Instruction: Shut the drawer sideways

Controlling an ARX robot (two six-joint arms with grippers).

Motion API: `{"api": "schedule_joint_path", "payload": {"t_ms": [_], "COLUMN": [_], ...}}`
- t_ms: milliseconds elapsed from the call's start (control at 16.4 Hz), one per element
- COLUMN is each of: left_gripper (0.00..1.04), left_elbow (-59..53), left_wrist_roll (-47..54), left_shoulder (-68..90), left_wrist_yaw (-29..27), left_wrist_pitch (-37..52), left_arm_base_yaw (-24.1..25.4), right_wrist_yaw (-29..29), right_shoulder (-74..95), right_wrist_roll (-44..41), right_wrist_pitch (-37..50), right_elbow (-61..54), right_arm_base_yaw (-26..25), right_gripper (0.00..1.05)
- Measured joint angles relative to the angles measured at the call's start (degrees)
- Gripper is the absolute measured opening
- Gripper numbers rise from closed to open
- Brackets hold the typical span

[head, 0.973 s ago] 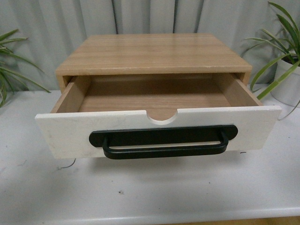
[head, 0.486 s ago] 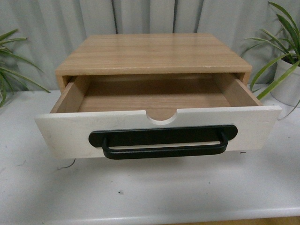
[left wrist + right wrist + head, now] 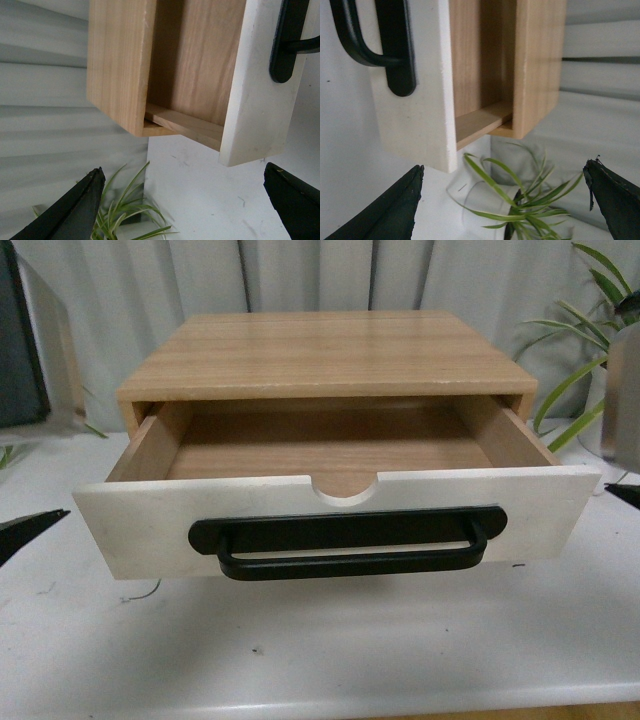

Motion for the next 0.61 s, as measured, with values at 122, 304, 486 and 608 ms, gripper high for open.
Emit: {"api": "schedule_joint_path", "payload": {"t_ms": [122,304,486,608], "left_gripper": [0.98,0.98,0.98,0.98], "left_elbow": [0.1,0.9,1.9,1.9], "left_wrist_roll": [0.5,1.5,1.7,1.7], "left_shoulder": [3.3,8.1,11.9,13.6], "left_wrist_yaw": [-0.9,-2.2,-2.8,-3.0], "left_wrist_pitch": [2.0,6.5,8.5,9.8], "left_arm_base_yaw": [-0.8,-1.0,-1.1,-1.4], "right_wrist_yaw": [0.5,0.9,1.3,1.4], "right_shoulder": [3.0,6.7,9.7,11.6], "right_wrist_roll": [2.9,6.9,8.4,8.7], "right_wrist_pitch": [-1.7,-1.9,-1.3,-0.4], "right_elbow": [1.3,2.8,4.5,6.1], "right_arm_base_yaw": [0.5,1.0,1.0,0.9], "right_gripper": [0.98,0.98,0.98,0.98]}}
